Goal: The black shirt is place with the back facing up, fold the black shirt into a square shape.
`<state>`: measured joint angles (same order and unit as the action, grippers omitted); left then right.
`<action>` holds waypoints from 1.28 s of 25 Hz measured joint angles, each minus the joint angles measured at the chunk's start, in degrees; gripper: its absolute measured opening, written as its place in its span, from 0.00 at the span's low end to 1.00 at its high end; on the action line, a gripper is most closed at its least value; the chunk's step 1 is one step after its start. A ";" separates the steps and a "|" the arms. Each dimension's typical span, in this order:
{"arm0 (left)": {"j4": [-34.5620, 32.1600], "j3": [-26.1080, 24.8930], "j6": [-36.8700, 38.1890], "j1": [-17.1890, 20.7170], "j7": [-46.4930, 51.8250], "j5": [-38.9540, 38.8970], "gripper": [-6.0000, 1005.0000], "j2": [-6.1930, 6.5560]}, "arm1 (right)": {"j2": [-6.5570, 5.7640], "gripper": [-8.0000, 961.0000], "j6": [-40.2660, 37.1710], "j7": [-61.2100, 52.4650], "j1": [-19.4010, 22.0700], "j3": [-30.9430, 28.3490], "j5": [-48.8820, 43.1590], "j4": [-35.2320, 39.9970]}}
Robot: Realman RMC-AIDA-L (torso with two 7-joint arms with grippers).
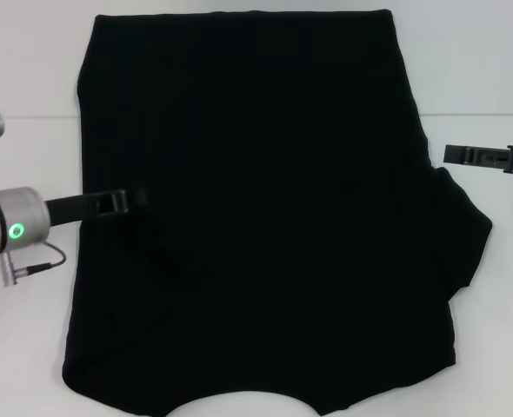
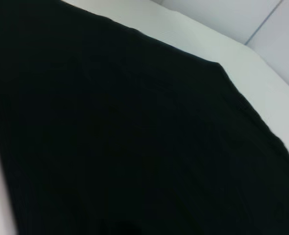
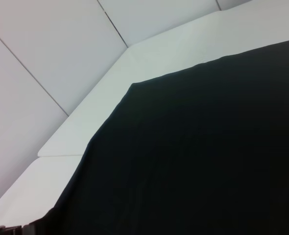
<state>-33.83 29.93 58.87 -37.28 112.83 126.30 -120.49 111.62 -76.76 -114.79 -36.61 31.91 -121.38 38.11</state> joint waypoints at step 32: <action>3.66 2.06 29.83 2.08 -31.05 -19.68 0.78 -1.85 | -4.96 0.88 -5.22 -21.69 -0.82 0.00 -15.99 2.01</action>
<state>-30.18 32.00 88.70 -35.20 81.78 106.62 -122.34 106.65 -81.98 -136.48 -37.44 31.90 -137.36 40.11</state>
